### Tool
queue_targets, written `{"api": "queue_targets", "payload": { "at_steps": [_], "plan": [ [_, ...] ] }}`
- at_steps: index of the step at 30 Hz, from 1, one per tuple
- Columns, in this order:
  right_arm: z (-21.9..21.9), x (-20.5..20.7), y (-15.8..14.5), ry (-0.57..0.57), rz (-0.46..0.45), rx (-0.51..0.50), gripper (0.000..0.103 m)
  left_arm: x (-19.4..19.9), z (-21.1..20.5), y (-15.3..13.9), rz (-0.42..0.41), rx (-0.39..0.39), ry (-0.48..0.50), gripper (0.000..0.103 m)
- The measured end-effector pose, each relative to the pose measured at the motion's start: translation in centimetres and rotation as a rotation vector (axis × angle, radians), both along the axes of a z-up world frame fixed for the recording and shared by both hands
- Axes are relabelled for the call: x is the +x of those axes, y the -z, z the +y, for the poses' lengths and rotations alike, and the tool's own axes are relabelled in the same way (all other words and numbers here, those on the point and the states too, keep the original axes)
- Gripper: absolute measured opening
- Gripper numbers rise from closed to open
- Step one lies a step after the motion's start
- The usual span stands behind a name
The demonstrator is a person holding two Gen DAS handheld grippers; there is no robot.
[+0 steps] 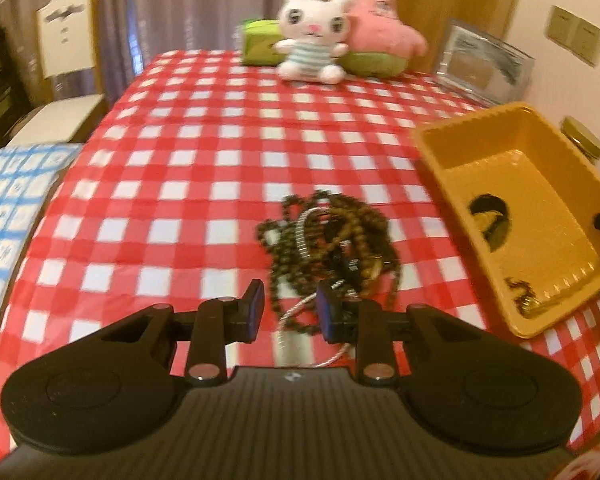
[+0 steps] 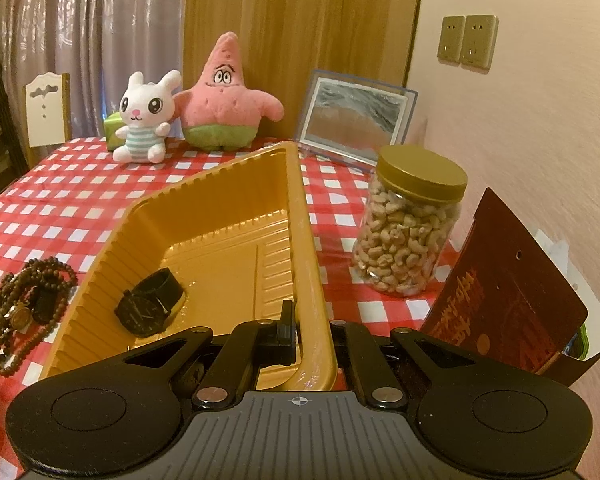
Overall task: Organize jewelry
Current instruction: 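Move the left gripper to the pile and grasp a dark wooden bead strand, then lift the bead strand with the left gripper and drop it into the tray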
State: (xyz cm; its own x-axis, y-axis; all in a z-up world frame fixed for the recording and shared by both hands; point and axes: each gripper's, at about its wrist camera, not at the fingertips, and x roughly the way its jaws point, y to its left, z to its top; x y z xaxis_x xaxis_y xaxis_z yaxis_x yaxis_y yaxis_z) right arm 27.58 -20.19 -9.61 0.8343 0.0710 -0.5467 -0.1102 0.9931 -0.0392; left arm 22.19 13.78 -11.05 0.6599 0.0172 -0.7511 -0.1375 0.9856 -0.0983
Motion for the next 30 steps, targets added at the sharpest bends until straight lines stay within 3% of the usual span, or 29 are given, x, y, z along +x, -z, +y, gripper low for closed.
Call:
{"api": "queue_targets", "payload": {
  "at_steps": [12,19,27,30],
  "plan": [
    [0.5,0.0,0.0,0.023,0.015,-0.005,0.004,2.3,-0.4,1.1,0.006,0.022,0.093,0.025],
    [0.8,0.1,0.0,0.036,0.022,-0.004,0.004,3.3,-0.6,0.9,-0.001,-0.018,0.13,0.021],
    [0.8,0.1,0.0,0.042,0.024,-0.002,0.004,6.8,-2.2,1.1,-0.016,0.021,0.215,0.02],
    [0.8,0.1,0.0,0.043,0.024,-0.002,0.004,8.5,-2.2,1.3,-0.005,-0.01,0.208,0.02]
  ]
}}
